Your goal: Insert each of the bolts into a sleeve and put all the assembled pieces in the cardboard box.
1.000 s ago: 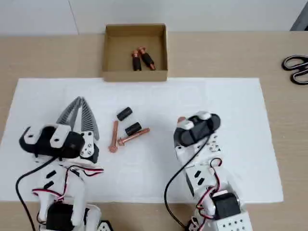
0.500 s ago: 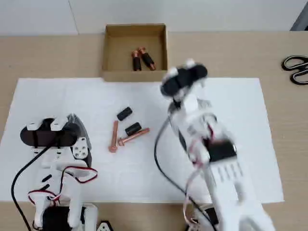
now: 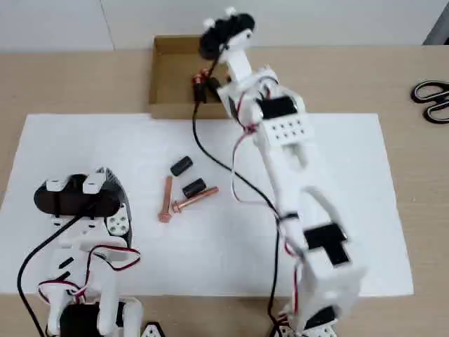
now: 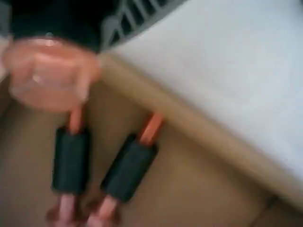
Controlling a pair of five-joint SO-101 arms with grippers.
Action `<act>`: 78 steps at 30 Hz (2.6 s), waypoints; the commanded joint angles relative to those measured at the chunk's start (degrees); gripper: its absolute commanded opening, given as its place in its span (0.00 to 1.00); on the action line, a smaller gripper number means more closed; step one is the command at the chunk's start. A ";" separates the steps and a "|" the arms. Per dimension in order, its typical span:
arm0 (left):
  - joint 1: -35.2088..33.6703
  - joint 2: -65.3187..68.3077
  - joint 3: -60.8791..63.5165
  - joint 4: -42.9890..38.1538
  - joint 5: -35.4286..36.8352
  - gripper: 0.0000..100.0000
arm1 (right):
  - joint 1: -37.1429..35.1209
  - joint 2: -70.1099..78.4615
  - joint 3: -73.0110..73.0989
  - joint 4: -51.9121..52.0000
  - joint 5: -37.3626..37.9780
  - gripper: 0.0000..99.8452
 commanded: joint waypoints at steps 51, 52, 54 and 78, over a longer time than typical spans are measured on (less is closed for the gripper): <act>0.09 -0.62 -2.33 0.26 0.00 0.01 | 2.07 60.09 -75.34 -2.95 0.62 0.16; 0.09 -0.62 -2.33 0.26 0.00 0.01 | 1.71 59.21 -77.71 0.40 0.62 0.16; 0.09 -0.62 -2.33 0.26 0.00 0.01 | 0.75 57.10 -80.26 8.13 0.53 0.16; -16.62 -0.62 -2.42 7.74 -0.18 0.01 | -15.08 41.36 -79.91 51.56 -8.70 0.16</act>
